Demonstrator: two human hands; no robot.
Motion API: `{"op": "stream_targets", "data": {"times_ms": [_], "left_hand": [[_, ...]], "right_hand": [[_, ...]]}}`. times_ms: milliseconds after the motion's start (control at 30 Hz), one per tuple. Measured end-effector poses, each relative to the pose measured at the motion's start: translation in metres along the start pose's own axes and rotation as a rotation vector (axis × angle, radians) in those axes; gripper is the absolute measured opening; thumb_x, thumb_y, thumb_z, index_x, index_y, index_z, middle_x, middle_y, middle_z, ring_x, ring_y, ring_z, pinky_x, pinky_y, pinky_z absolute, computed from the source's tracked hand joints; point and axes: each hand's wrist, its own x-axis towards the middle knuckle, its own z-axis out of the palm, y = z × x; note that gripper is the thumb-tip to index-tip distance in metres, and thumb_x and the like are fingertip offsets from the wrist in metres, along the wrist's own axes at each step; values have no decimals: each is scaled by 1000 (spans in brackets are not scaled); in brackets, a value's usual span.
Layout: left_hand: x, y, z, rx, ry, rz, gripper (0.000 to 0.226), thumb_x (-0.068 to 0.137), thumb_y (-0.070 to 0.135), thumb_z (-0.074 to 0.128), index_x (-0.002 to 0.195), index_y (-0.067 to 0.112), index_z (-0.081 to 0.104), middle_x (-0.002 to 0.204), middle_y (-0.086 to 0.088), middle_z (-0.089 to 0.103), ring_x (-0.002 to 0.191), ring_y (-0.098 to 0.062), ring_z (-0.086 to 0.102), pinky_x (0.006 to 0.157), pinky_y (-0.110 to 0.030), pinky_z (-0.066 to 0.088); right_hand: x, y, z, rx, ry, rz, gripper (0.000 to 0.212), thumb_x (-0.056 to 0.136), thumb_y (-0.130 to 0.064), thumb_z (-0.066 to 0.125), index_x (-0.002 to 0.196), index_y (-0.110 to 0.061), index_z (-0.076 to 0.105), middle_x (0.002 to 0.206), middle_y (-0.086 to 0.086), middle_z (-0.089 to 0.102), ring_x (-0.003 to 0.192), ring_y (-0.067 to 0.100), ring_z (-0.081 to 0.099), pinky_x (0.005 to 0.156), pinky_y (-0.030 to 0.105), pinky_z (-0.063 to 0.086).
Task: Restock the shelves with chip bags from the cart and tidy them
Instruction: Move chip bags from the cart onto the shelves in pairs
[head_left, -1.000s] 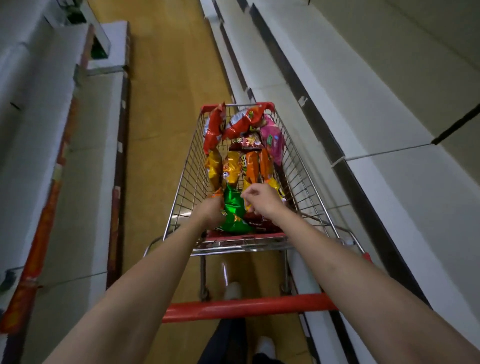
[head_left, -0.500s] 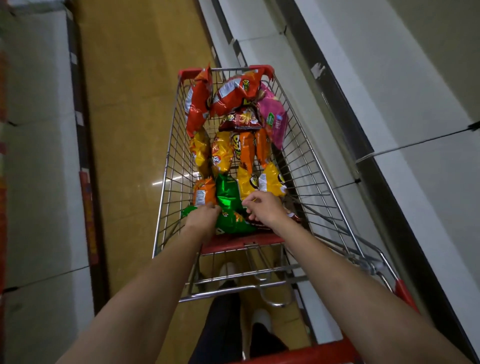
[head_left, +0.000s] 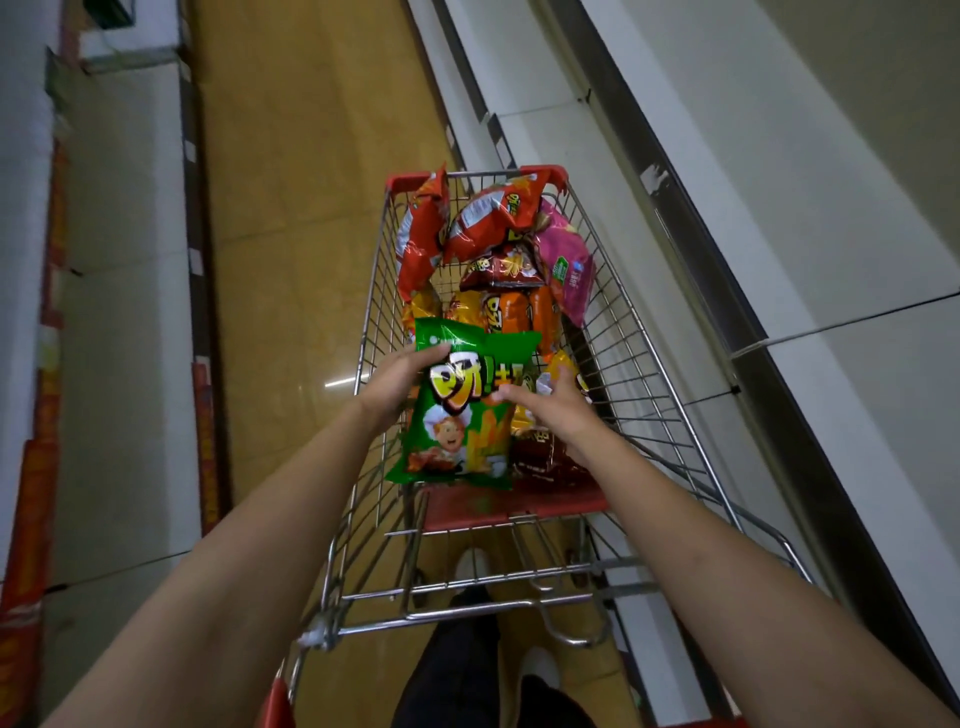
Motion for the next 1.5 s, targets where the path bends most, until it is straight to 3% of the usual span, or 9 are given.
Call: {"op": "stream_targets", "data": {"times_ms": [100,200,267,367,533,733,967,1400,1500], "left_hand": [[-2,8,10,-151,5,-17,33,93,44,53,105,15,63,91,0,70,83,-13,64,70,-28,47],[-3,11,19,-175,-46,0,71,77,66,62,127,15,54,117,-5,67,107,-20,63,94,-40,48],[5,-2,21,-129,-105,-10,104,59,73,75,141,20,39,137,-11,55,122,-29,56,105,-52,41],[-1,-4,32,-67,-121,-31,90,62,58,81,131,18,40,132,-5,57,119,-27,56,107,-47,40],[18,-19,14,-75,-67,-52,128,40,61,90,144,14,33,127,-15,61,111,-34,62,101,-50,46],[5,-28,2,-5,-203,-189,50,69,33,75,108,9,56,77,-3,74,67,-20,71,59,-26,57],[2,-41,4,19,-237,-242,51,71,41,72,109,11,56,87,-6,73,72,-20,70,65,-27,55],[-24,-34,-9,-5,-139,-131,68,57,47,75,111,8,60,99,-13,70,83,-26,68,83,-33,53],[-36,-26,-12,-47,-101,-65,62,63,41,75,112,7,59,94,-11,69,76,-21,68,71,-26,54]], "right_hand": [[-4,-2,3,106,-169,10,81,77,-45,74,143,-19,36,143,3,46,133,24,43,113,47,31],[-2,-5,3,222,-232,25,63,79,-38,76,131,-16,47,130,0,58,120,20,53,109,44,37],[-1,-9,2,257,-197,23,73,74,-42,79,136,-17,48,132,4,59,121,24,56,107,49,40],[0,-12,-3,174,-154,24,94,66,-68,71,142,-22,43,142,2,51,131,25,46,111,52,33],[7,4,-20,5,-86,69,66,96,-58,36,145,-15,40,145,10,46,131,26,45,105,40,36],[18,40,-36,-627,-26,131,48,84,-23,72,123,1,58,131,17,57,119,34,54,99,39,45],[24,82,-29,-844,2,234,81,81,-14,72,147,-36,31,159,4,3,141,42,21,114,52,26],[6,60,-25,-757,274,-21,25,93,-1,49,112,6,63,122,25,61,111,38,57,87,34,46],[-6,41,-30,-533,315,-42,22,95,-7,53,105,7,66,114,25,64,105,37,60,84,35,47]]}}
